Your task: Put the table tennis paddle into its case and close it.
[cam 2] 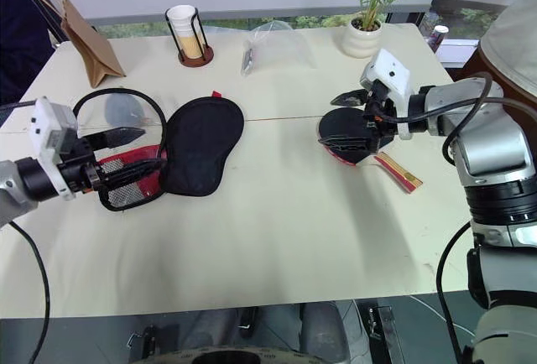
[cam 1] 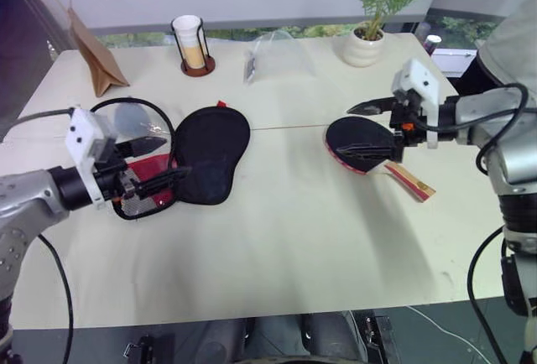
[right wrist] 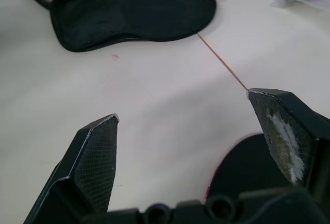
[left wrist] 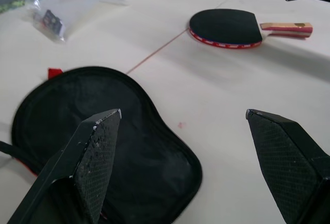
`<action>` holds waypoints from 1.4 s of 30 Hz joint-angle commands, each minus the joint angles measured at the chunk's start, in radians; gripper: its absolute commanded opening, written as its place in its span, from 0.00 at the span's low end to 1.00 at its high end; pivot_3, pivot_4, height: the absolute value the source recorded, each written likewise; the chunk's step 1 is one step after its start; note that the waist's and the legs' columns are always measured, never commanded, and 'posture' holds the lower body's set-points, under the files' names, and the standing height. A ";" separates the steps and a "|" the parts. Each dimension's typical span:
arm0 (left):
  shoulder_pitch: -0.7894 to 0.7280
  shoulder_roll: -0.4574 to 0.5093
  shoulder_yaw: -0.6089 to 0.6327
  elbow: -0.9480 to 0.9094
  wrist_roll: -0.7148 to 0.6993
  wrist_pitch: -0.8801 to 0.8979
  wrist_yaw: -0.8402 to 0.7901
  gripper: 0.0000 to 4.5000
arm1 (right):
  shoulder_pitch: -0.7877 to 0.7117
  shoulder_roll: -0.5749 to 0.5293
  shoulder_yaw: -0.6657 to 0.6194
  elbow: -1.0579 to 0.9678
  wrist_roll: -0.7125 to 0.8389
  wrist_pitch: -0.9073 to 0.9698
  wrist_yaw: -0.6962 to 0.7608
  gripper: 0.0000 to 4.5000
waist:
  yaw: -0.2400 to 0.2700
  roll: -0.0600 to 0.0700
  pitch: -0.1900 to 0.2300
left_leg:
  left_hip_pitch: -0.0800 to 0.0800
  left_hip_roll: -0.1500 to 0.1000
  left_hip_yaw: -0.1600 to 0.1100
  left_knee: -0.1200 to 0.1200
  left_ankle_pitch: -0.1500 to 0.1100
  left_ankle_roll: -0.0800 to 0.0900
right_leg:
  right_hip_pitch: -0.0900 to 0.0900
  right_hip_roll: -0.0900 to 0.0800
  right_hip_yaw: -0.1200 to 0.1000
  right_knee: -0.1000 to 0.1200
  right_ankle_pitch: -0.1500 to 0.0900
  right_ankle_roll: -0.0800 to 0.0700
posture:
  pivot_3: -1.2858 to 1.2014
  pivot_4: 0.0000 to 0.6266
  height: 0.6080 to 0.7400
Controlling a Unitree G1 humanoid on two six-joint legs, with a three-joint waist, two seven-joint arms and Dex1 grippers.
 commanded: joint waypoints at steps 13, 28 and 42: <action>-0.059 0.007 -0.013 0.025 -0.023 0.000 -0.036 0.89 | 0.033 0.014 -0.039 -0.109 0.052 0.061 -0.069 0.97 | -0.003 0.000 0.000 | 0.000 0.000 0.000 0.000 0.000 0.000 | 0.000 0.000 0.000 0.000 0.000 0.000 | 0.52 0.24 1.00; -0.109 0.001 -0.071 0.052 0.015 -0.021 -0.061 0.89 | 0.010 0.054 -0.008 -0.043 0.034 0.017 -0.066 0.97 | -0.005 0.000 0.000 | 0.000 0.000 0.000 0.000 0.000 0.000 | 0.000 0.000 0.000 0.000 0.000 0.000 | 0.52 0.24 1.00; -0.097 0.010 -0.038 0.088 0.047 -0.057 -0.065 0.89 | -0.124 0.371 0.134 -0.005 0.028 0.297 -0.276 0.97 | -0.024 0.000 0.000 | 0.000 0.001 -0.001 -0.001 0.000 0.000 | -0.002 0.001 0.001 0.002 0.000 0.000 | 0.52 0.24 1.00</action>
